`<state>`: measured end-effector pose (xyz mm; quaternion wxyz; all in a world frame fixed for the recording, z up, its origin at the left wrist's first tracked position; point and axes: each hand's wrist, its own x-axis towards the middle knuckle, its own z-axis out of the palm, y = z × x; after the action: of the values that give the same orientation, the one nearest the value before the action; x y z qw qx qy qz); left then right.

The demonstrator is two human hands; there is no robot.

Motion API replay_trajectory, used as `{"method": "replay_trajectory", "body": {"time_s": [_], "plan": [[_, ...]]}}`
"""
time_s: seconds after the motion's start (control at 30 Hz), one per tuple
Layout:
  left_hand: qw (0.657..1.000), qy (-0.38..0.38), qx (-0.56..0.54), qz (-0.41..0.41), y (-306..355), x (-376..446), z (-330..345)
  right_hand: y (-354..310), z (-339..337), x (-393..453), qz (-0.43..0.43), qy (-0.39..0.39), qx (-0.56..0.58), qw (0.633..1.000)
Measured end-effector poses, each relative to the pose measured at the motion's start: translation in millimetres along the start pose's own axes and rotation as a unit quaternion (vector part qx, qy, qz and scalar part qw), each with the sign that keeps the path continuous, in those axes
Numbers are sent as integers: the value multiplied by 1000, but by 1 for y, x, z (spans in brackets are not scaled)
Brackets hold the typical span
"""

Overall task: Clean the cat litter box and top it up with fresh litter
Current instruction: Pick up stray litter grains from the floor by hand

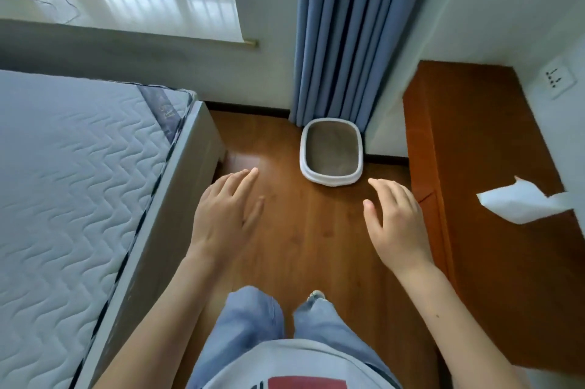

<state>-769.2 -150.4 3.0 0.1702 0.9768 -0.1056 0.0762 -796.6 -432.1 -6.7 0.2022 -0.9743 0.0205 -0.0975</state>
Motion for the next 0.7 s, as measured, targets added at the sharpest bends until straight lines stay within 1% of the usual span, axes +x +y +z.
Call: {"method": "replay_trajectory", "body": {"time_s": [0.1,0.23,0.43,0.7], "plan": [[1000,13,3,-7,-1,40,3,9,7,49,-17,-12,4,1000],[1000,2,7,-1,-14,97,16,15,31,108,-19,-28,4,999],[998,-46,0,50,-56,195,51,5,74,196,-8,-32,-6,999],[987,-114,-6,116,-121,342,78,-21,124,313,50,-15,-10,999]]}}
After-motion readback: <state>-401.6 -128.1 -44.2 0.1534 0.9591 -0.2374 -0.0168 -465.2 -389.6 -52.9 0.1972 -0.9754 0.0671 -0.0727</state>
